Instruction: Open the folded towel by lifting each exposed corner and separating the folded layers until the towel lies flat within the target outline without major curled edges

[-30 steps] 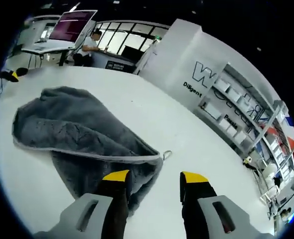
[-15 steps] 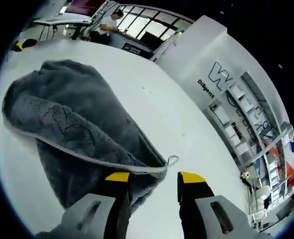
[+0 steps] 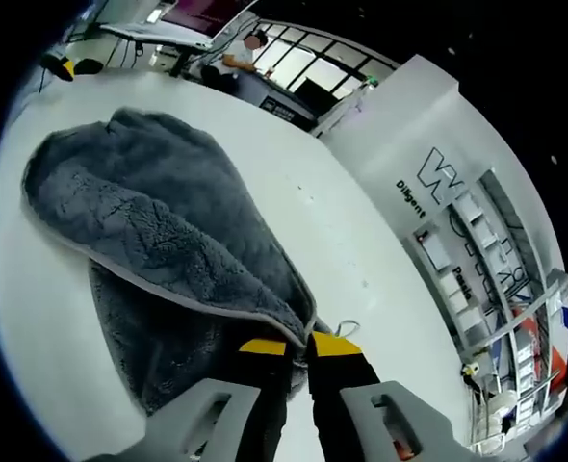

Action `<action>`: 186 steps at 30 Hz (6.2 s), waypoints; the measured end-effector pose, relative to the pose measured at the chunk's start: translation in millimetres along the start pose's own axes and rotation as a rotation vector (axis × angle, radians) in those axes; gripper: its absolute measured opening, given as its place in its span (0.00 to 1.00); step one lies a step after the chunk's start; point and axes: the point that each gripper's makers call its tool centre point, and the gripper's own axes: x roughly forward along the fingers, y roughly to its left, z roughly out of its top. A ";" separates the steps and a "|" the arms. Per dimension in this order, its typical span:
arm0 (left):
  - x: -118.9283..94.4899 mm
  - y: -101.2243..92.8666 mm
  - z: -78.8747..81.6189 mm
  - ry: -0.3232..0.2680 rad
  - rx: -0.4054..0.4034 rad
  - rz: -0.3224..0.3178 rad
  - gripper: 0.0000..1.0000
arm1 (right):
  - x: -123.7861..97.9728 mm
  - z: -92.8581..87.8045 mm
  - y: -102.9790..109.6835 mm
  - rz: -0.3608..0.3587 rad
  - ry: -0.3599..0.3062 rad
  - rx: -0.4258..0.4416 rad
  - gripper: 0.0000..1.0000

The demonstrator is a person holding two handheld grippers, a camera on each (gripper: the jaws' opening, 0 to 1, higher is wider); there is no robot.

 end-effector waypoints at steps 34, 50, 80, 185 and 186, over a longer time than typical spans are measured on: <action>7.8 -17.1 -3.3 0.016 -0.017 -0.041 0.94 | -132.4 11.4 107.2 0.065 -0.197 -0.199 0.03; 3.4 -18.2 -2.5 0.016 -0.020 -0.043 0.93 | -148.0 -24.5 163.6 0.215 -0.103 -0.249 0.06; 1.9 -15.8 0.6 0.000 -0.051 -0.044 0.93 | -192.0 -29.6 163.9 0.241 -0.226 0.502 0.85; 172.7 93.4 100.1 -0.264 -0.427 0.028 0.02 | -225.0 -22.0 188.5 0.194 -0.275 0.549 0.98; 170.2 87.6 101.9 -0.268 -0.427 0.011 0.03 | -225.0 -22.2 188.9 0.195 -0.274 0.548 0.98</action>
